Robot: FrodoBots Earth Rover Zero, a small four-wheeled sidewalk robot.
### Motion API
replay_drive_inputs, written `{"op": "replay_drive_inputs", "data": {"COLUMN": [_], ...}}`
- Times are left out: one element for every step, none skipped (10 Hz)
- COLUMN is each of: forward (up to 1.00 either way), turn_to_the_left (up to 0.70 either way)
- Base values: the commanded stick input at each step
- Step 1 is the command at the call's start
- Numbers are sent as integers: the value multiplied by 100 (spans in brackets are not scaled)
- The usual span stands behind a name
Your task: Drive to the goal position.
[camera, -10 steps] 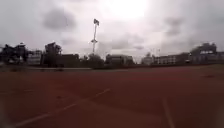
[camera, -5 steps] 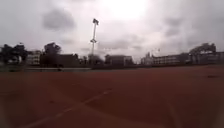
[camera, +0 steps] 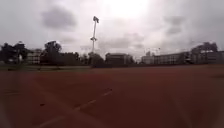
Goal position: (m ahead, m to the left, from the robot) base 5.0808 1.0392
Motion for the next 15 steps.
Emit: {"op": "replay_drive_inputs", "data": {"forward": [50,50,50,50,50,50,50,50,50,50,50,50,50,50,50], "turn_to_the_left": [0,0,0,0,0,-1,-4,-28,-30,-13,0,0,0,0,0]}}
